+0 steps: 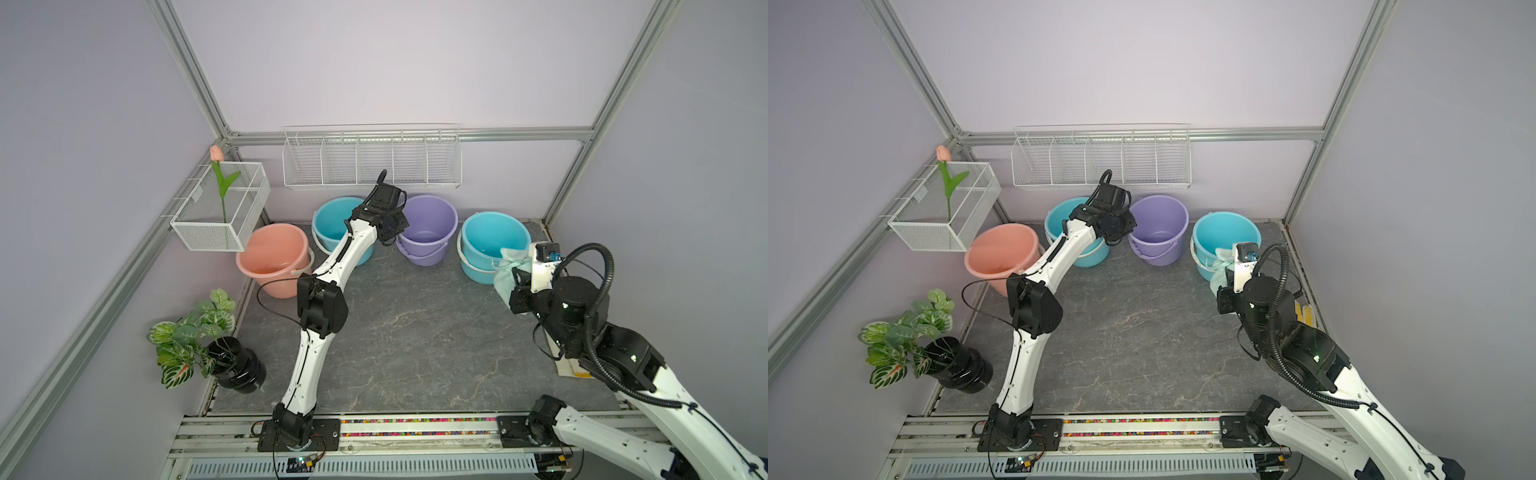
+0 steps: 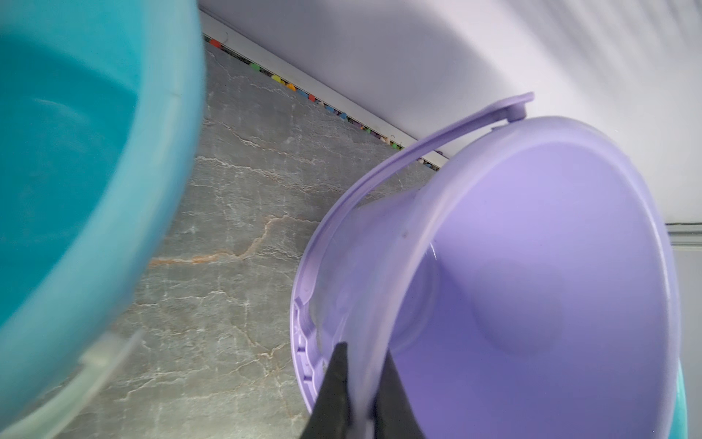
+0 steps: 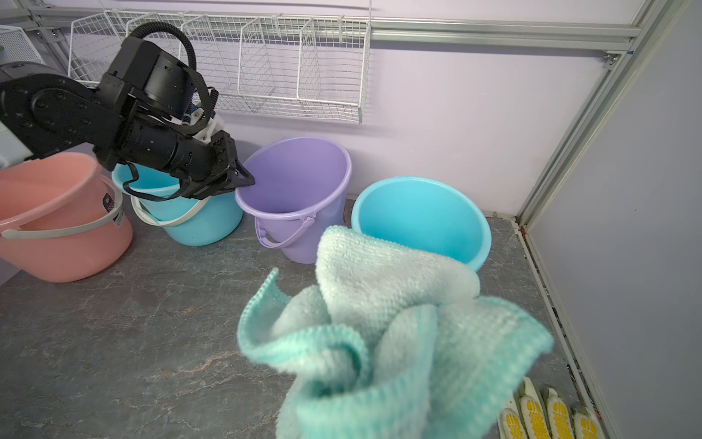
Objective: Wipe the inside of the bucket with a cloth
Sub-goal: Place the bucket at the center of the board, then pick up the bucket from the center of the board.
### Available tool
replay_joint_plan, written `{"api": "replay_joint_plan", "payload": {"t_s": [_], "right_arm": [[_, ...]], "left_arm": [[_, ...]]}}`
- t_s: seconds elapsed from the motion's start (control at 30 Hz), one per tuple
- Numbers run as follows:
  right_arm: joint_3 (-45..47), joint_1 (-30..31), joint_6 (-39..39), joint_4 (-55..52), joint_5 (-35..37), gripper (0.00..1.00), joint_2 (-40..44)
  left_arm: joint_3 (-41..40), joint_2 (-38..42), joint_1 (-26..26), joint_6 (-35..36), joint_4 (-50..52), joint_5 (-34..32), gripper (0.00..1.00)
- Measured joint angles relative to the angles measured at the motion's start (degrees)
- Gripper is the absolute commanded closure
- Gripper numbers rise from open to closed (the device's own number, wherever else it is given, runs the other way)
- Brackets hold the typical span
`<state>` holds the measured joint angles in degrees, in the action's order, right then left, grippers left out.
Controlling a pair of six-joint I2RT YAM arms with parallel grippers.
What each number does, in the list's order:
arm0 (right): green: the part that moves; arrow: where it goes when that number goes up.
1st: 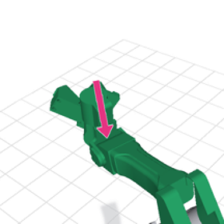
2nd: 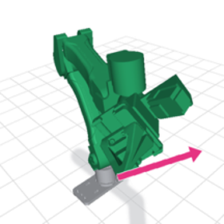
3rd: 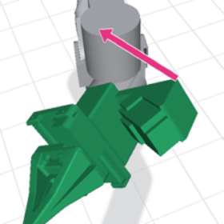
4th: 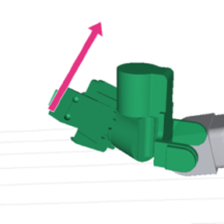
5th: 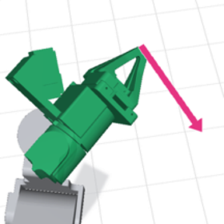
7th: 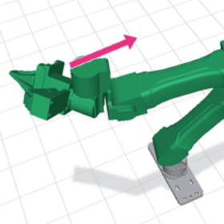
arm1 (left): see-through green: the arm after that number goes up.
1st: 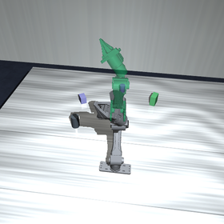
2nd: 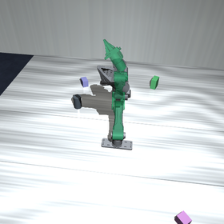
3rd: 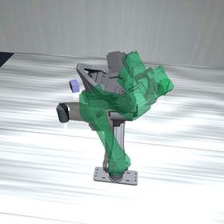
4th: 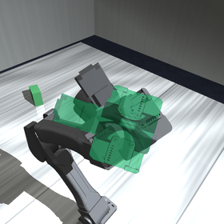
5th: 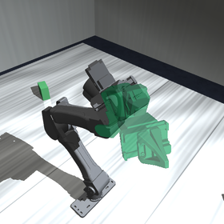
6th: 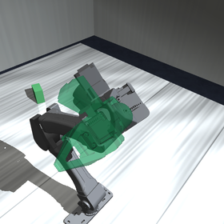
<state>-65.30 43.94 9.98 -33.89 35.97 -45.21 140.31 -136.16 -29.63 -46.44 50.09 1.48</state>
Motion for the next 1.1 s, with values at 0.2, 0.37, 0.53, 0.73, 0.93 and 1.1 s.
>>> {"api": "replay_joint_plan", "payload": {"t_s": [0.2, 0.37, 0.53, 0.73, 0.93, 1.1], "right_arm": [[0.0, 0.0, -0.2, 0.0, 0.0, 0.93, -0.1], [0.0, 0.0, -0.2, 0.1, -0.4, 0.93, -0.8], [0.0, 0.0, -0.2, 0.1, -1.1, 0.93, -1.3], [-0.1, 0.0, -0.2, 0.1, -1.3, 0.93, -1.5], [-0.5, 0.0, -0.2, 0.1, -1.6, 0.93, -2.7], [-0.9, 0.0, -0.2, 0.3, -2.6, 0.93, -3.6]], "left_arm": [[0.3, -1.0, 0.0, -1.2, 1.3, 2.3, 0.83], [0.7, -1.0, 0.0, -1.9, 1.2, 3.0, 0.69], [0.8, -1.0, 0.0, -2.0, 1.3, 3.0, 0.62], [0.7, 0.6, 0.0, -0.9, 2.8, 1.8, 0.57], [-4.5, 9.7, 0.2, 1.2, 3.8, -1.5, 0.54], [-15.0, 22.1, 2.1, 2.6, 2.7, -3.7, 0.54]]}}
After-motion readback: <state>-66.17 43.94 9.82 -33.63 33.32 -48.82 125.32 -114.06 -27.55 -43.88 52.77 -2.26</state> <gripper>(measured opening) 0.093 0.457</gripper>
